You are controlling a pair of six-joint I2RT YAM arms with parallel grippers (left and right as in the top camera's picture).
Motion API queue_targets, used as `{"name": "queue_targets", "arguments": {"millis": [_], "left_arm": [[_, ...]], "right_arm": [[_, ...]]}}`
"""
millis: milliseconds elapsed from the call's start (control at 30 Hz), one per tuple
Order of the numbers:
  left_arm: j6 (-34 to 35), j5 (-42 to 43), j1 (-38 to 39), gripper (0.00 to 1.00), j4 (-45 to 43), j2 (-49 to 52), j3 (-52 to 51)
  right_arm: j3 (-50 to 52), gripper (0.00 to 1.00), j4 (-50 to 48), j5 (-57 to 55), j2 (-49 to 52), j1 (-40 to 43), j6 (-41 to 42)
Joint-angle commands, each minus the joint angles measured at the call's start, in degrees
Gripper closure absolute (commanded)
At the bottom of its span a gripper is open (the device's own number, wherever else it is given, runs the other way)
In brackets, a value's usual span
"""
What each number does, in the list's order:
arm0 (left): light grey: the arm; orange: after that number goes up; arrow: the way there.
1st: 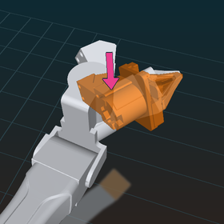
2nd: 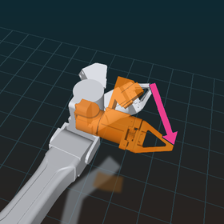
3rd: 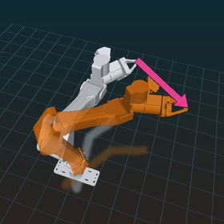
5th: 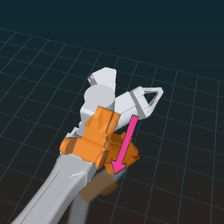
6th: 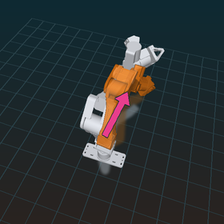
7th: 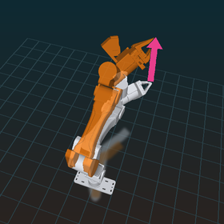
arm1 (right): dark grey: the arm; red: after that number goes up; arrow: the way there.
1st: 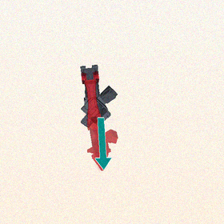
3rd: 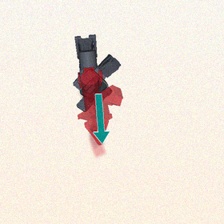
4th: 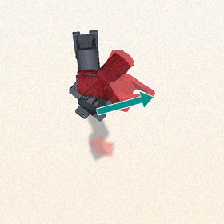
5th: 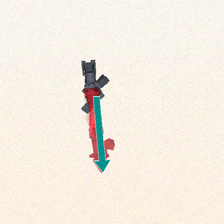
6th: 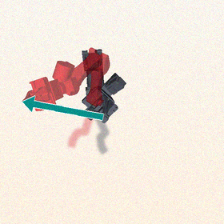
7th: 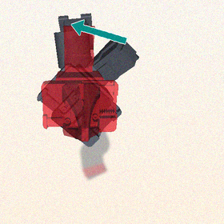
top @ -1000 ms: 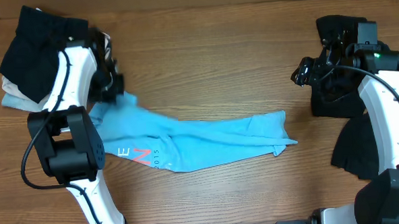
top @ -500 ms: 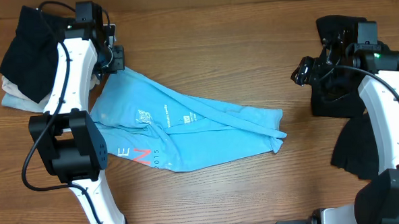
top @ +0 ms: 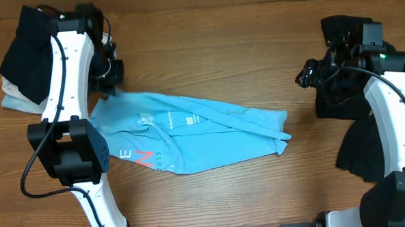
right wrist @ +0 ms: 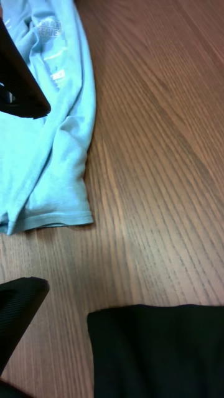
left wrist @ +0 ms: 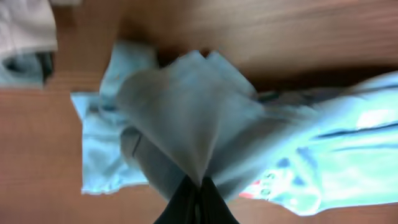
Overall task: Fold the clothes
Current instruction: 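Grasp the left end and drag it rightward with the left gripper, then move the right gripper to the strip's right end and grasp it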
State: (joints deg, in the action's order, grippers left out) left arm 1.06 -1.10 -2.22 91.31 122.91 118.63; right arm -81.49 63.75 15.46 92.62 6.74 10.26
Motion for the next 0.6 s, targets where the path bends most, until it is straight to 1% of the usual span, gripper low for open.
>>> {"name": "queue_targets", "arguments": {"millis": [0,200,333,467,567], "left_arm": [[3.98,-3.41,0.39,0.96,1.22,-1.36,-3.82],[4.79,-3.74,1.60,0.96,0.26,-2.47,-12.22],[6.29,-5.77,3.28,0.96,-1.42,-3.32,-17.16],[8.09,-7.63,4.55,0.96,-3.10,-3.48,-21.05],[10.69,-10.05,4.87,0.96,-4.68,-3.48,-23.96]], "right_arm": [[-1.33,0.14,0.15,-0.35,-1.25,-0.04,-0.26],[-0.96,0.14,2.97,0.28,-1.25,-0.24,-0.26],[0.44,0.15,4.87,0.24,-1.20,-1.51,-0.33],[2.19,0.15,4.04,-0.70,-1.07,-4.28,-1.36],[5.64,0.16,2.25,-1.97,-0.39,-7.56,-1.31]]}}
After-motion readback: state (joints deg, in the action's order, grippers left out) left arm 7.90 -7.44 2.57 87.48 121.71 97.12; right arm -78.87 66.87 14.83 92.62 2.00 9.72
